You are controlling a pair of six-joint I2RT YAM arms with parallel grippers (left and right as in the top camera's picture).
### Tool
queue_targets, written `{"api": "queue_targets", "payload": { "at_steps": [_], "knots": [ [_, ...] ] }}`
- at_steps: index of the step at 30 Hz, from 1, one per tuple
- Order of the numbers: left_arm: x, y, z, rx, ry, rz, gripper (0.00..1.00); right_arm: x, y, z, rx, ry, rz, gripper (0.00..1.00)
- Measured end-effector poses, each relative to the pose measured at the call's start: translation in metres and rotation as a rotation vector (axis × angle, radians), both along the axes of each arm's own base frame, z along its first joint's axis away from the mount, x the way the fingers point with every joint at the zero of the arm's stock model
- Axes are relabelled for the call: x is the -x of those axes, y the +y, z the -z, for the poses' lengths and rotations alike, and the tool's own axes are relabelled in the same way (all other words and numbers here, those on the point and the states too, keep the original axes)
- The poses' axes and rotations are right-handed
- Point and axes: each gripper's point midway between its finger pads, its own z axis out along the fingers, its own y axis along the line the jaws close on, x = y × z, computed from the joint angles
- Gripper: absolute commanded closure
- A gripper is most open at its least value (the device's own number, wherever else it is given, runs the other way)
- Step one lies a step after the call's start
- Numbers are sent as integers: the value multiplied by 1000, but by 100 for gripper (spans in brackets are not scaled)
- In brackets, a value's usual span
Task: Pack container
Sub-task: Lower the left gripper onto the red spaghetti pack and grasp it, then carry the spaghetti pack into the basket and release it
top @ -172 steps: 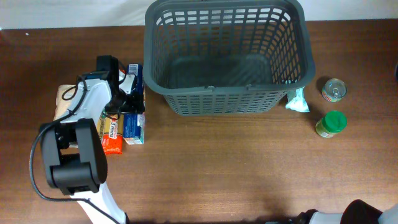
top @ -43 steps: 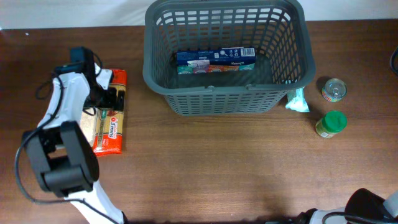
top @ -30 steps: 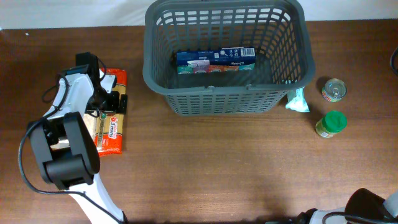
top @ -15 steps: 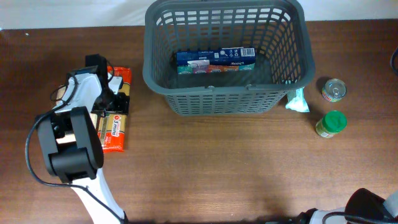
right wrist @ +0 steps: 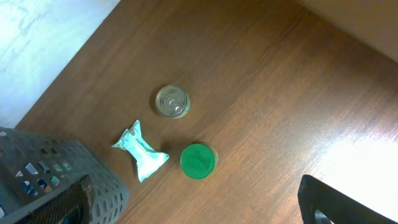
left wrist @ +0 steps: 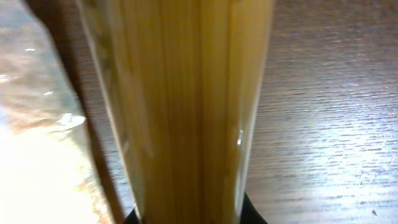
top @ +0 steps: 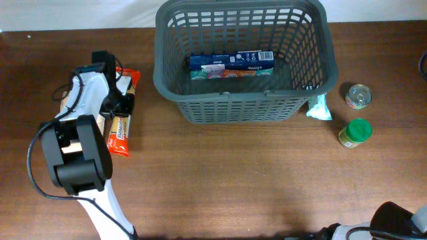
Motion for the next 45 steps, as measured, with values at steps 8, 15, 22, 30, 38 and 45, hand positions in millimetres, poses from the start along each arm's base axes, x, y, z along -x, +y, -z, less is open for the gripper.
{"api": "queue_targets", "payload": {
  "at_steps": [8,15,22,30,38,45],
  "knots": [
    [-74,33,-125,-54,-264,-36,98,0,0,0,-1,0,0,1],
    [-118,14,-309,-182,-749,132,98,-1,0,0,-2,-2,-1,1],
    [-107,-109,-395,-264,-972,639,98,-1,0,0,-2,-2,-1,1],
    [-60,-282,-389,-196,-1008,1217,98,-1,0,0,-2,-2,-1,1],
    [-45,-343,-349,-126,-944,1436,99,0,0,0,-3,0,0,1],
    [-60,-373,-230,-68,-657,1519,98,0,0,0,-4,0,-1,1]
  ]
}}
